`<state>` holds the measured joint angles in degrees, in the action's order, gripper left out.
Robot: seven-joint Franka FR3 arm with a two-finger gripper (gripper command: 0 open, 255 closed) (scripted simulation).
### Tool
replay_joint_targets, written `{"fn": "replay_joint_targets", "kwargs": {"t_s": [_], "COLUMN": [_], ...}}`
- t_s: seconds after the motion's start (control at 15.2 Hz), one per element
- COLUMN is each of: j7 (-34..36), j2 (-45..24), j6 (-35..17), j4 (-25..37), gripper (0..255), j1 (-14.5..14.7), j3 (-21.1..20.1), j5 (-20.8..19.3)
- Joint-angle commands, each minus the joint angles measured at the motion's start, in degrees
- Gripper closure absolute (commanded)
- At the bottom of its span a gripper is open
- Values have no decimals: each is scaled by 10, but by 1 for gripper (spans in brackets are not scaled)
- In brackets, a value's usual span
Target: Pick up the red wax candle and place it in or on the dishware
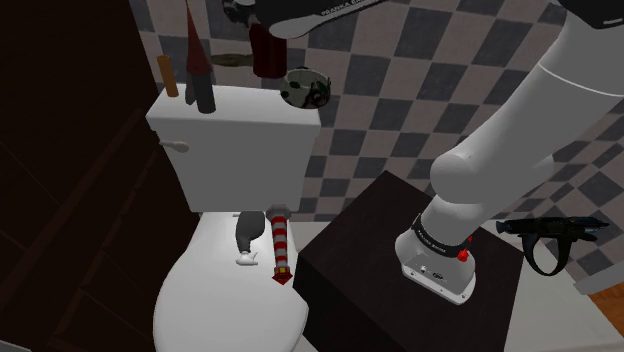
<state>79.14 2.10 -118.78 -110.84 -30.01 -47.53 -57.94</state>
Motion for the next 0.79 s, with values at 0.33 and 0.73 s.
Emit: {"fn": "replay_joint_targets", "kwargs": {"t_s": [0.33,0.73], "j7": [-45,-115], "j2": [12,62], "j6": [22,-33], "j4": [38,20], "gripper": [255,255], "j1": [1,-24], "j3": [2,50], "j5": [29,76]}}
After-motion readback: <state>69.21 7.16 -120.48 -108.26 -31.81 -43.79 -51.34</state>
